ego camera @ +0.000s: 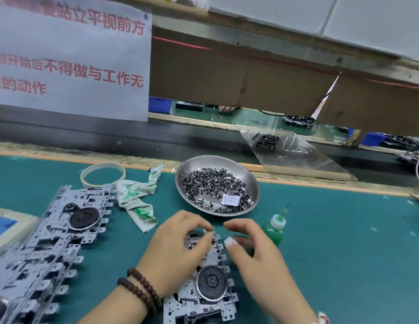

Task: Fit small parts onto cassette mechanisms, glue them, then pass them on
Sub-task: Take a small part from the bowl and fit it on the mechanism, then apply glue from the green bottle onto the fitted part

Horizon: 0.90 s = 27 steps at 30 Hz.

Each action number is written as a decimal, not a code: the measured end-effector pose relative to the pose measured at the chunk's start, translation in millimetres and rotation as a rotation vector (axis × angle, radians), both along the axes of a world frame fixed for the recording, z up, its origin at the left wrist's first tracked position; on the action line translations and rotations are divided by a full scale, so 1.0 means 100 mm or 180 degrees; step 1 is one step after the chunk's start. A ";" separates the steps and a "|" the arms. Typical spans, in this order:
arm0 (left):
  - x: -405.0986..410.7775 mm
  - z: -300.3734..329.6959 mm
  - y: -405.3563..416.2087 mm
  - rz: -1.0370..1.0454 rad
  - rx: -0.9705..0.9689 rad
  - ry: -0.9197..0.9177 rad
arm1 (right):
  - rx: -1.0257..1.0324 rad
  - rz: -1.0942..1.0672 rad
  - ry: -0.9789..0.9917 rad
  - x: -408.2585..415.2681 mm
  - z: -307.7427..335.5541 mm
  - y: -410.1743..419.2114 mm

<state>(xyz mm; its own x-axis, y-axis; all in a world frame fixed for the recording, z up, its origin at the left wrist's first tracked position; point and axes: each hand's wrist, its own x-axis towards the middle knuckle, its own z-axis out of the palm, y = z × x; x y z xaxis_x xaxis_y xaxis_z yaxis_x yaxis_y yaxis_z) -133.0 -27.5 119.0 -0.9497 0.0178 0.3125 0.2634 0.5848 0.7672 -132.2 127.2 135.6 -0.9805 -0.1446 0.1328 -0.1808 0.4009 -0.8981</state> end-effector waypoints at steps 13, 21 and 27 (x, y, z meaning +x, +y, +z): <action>-0.15 0.00 -0.15 0.0159 0.0200 -0.0844 | 0.0120 -0.0241 -0.0258 -0.09 -0.12 0.63; -0.19 0.03 -0.11 0.0173 0.0488 -0.1301 | -0.0131 0.0155 -0.0154 -0.24 0.10 0.54; -0.29 0.06 -0.01 0.0119 0.0623 -0.1560 | -0.1527 -0.0119 -0.0346 -0.39 0.19 0.53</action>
